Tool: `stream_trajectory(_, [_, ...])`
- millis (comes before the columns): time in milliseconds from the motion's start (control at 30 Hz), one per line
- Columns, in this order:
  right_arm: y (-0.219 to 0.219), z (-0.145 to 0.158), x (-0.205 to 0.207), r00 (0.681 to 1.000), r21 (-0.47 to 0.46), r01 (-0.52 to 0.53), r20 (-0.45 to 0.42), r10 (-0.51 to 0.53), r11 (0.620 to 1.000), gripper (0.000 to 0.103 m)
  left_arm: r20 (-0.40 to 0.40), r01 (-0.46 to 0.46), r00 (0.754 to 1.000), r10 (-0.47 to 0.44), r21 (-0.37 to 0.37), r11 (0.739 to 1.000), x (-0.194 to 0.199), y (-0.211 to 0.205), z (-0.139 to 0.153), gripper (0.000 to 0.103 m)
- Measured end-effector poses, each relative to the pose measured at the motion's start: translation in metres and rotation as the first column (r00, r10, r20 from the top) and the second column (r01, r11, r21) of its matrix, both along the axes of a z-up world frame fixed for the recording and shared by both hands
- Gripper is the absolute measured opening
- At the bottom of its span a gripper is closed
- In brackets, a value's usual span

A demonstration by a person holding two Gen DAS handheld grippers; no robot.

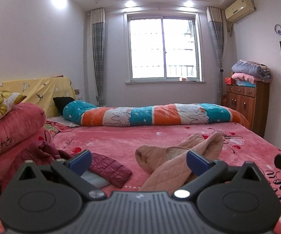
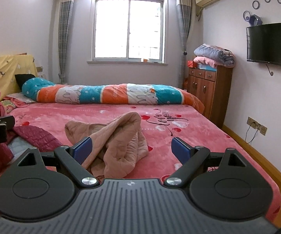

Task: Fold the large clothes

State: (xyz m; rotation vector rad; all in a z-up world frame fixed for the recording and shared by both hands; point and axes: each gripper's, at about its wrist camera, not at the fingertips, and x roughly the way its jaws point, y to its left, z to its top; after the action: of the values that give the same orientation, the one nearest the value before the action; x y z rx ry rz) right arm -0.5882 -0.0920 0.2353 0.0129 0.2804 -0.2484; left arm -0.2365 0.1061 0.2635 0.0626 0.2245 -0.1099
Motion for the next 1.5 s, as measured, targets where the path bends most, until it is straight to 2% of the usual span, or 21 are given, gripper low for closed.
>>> stream_trajectory(467, [0.001, 0.010, -0.009, 0.999, 0.012, -0.014, 0.037, 0.014, 1.000, 0.103, 0.002, -0.013, 1.000, 0.013, 0.012, 1.000, -0.009, -0.003, 0.006, 0.102])
stream_trajectory(800, [0.003, 0.006, -0.005, 0.999, 0.001, -0.020, 0.044, 0.020, 1.000, 0.103, 0.006, -0.030, 1.000, 0.029, 0.042, 0.999, -0.011, -0.011, 0.007, 0.102])
stream_trajectory(1100, [0.003, 0.002, 0.005, 0.999, -0.002, -0.022, 0.042, 0.022, 1.000, 0.103, -0.035, -0.008, 0.999, 0.010, 0.050, 0.999, 0.010, -0.015, -0.006, 0.102])
stream_trajectory(1333, [0.004, -0.017, 0.023, 1.000, 0.015, -0.006, 0.012, 0.006, 1.000, 0.103, -0.109, 0.004, 0.994, 0.000, 0.035, 0.999, 0.033, -0.014, -0.036, 0.102])
stream_trajectory(1500, [-0.007, -0.056, 0.046, 0.999, 0.035, 0.034, -0.034, -0.033, 0.999, 0.103, -0.135, 0.038, 0.990, -0.043, -0.043, 0.998, 0.053, -0.007, -0.059, 0.102])
